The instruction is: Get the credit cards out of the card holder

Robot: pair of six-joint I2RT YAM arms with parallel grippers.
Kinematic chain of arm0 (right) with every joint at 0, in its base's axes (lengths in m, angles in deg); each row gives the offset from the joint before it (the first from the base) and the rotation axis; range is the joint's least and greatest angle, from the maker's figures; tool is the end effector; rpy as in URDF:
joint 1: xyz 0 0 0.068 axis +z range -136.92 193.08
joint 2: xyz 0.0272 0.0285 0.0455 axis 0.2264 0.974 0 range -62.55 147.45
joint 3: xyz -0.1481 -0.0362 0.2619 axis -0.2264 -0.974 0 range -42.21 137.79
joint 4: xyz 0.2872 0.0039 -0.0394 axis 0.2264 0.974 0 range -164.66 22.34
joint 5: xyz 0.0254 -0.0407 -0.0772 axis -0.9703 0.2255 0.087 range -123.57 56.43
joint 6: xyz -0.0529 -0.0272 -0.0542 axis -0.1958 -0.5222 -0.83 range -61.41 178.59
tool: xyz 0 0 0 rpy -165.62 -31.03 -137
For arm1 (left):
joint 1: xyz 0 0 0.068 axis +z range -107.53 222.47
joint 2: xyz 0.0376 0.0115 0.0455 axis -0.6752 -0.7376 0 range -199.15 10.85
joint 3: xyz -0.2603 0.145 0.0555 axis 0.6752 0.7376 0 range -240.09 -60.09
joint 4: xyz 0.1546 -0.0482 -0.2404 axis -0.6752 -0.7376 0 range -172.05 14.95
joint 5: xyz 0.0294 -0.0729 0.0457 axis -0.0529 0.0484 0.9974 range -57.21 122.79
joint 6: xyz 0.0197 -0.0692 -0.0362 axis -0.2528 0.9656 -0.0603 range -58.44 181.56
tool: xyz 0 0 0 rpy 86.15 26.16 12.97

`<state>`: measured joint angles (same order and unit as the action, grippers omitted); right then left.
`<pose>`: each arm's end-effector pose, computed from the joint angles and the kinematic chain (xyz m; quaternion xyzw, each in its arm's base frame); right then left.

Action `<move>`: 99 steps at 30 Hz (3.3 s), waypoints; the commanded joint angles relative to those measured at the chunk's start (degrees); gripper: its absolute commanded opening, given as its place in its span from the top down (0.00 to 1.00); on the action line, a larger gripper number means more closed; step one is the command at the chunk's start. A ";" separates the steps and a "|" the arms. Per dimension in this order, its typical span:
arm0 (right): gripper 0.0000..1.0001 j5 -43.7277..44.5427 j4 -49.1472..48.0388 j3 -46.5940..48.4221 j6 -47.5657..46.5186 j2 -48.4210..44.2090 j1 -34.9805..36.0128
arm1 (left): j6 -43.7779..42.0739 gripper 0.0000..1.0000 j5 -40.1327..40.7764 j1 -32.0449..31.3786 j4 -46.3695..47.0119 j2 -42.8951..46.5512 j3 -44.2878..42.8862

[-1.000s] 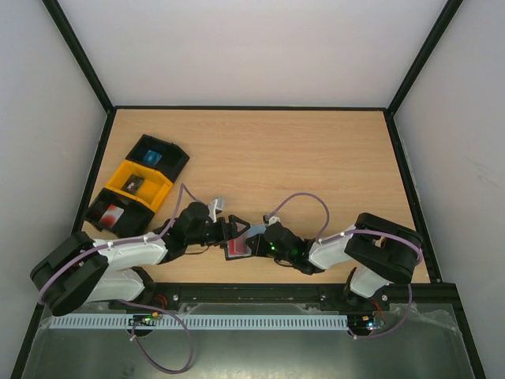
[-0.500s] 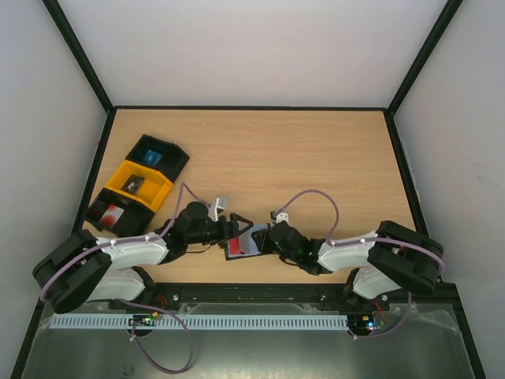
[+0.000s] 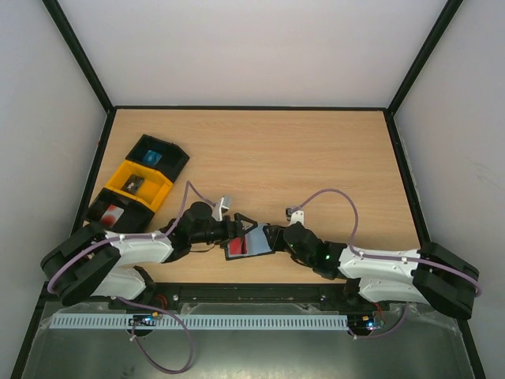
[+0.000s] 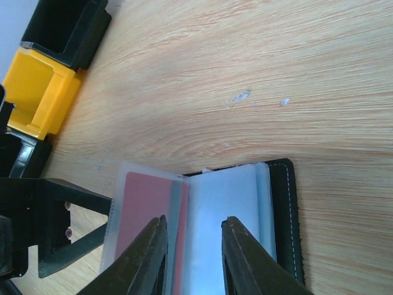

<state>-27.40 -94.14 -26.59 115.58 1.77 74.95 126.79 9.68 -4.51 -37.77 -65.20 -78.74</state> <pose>0.1215 0.2114 0.1426 -0.0094 0.8617 0.4114 0.2970 0.1691 -0.2213 0.1531 -0.0141 0.8111 -0.5574 0.1766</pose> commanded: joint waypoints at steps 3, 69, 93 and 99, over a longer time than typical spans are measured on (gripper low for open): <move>0.74 3.03 3.92 -1.04 -0.57 -4.32 0.05 | 0.36 0.16 -0.70 -1.00 3.85 -1.76 -1.72; 0.91 -7.43 -5.25 -3.34 0.92 12.60 0.01 | -3.10 0.55 5.69 -0.16 1.76 -10.86 1.15; 0.91 -7.10 -6.92 -3.47 1.83 15.22 0.03 | -1.48 0.89 4.61 -0.65 5.06 -12.12 1.56; 0.91 -6.38 -6.63 -3.59 1.82 15.35 0.03 | -2.31 0.94 6.23 -0.50 0.83 -8.65 1.47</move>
<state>-35.11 -104.31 -28.67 116.98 15.60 74.93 125.77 14.38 -4.99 -34.21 -76.72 -77.69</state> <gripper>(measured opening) 0.088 0.059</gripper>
